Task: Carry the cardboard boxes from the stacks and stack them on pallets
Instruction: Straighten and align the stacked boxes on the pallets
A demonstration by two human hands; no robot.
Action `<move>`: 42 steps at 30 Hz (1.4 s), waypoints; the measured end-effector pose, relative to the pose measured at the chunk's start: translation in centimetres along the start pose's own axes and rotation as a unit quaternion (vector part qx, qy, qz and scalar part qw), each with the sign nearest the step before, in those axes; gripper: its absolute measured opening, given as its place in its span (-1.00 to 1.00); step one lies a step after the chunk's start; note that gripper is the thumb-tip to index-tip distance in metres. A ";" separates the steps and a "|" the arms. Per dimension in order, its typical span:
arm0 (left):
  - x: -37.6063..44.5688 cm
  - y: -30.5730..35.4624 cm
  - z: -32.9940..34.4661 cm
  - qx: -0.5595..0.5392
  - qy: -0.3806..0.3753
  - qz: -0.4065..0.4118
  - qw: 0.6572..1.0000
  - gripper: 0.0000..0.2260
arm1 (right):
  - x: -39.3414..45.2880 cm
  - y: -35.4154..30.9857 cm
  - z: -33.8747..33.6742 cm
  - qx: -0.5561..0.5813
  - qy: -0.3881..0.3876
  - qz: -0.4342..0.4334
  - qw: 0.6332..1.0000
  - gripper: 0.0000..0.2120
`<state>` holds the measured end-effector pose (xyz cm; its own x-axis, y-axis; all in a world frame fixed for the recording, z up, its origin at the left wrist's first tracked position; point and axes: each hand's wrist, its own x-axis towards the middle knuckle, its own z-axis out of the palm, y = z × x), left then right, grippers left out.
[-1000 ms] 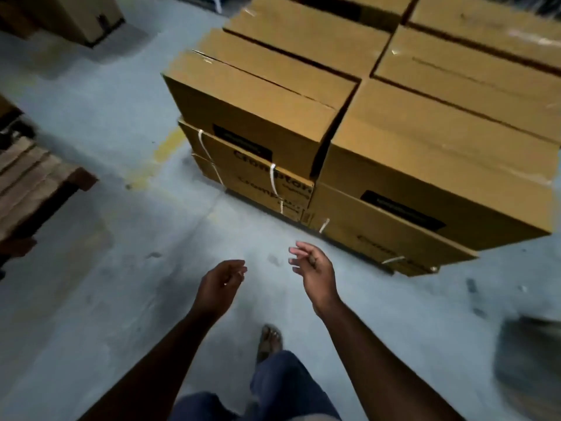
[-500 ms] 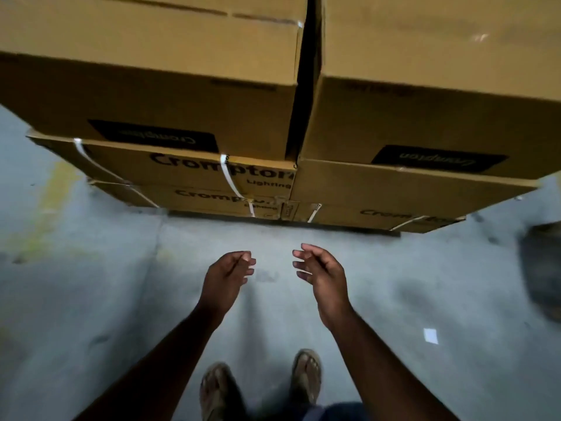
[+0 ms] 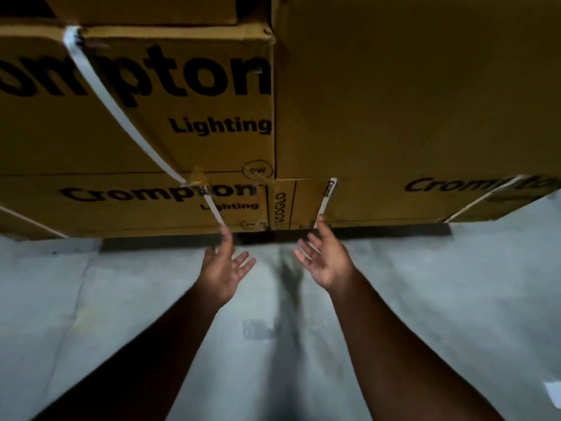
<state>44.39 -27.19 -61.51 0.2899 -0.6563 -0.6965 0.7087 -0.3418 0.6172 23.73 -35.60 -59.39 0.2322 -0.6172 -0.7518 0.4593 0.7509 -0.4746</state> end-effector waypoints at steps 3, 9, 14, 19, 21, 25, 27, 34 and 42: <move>4.3 0.1 0.0 -0.114 -0.026 -0.001 0.993 0.26 | 2.2 -0.3 -0.5 0.037 -0.007 0.015 0.999 -0.12; 4.7 0.8 1.6 -0.127 -0.019 0.003 0.992 0.09 | 2.8 0.5 0.2 0.109 -0.022 -0.020 0.994 -0.08; 4.6 0.8 2.4 -0.143 0.009 0.008 0.990 -0.14 | 3.9 0.7 1.6 0.124 -0.047 -0.031 0.991 0.18; 4.9 0.5 2.7 -0.135 0.022 0.015 0.990 -0.32 | 4.2 1.9 2.0 0.088 -0.027 -0.033 0.995 -0.01; 5.1 0.0 2.7 -0.123 0.021 0.009 0.992 -0.45 | 4.2 2.2 1.9 0.070 -0.028 -0.036 0.997 -0.07; 4.9 -1.3 2.4 -0.071 0.013 0.011 0.997 -0.54 | 3.8 2.4 2.1 0.020 -0.023 -0.056 0.998 -0.09; 4.7 -1.7 2.0 0.024 0.024 0.030 0.999 -0.45 | 3.9 2.8 2.2 -0.068 0.000 -0.081 0.994 -0.06; 0.6 0.7 3.0 0.367 -0.033 0.126 0.921 -0.44 | 1.4 4.1 3.6 -0.483 0.111 -0.177 0.850 0.01; -5.3 3.7 2.8 0.473 -0.013 0.377 0.796 -0.79 | -1.9 0.2 4.1 -0.641 0.011 -0.489 0.592 -0.77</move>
<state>43.66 -26.85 -54.56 0.3823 -0.9240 0.0032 -0.4657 -0.1896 0.8644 26.86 -35.21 -56.18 0.3749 -0.9115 0.1691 -0.6656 -0.3917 -0.6353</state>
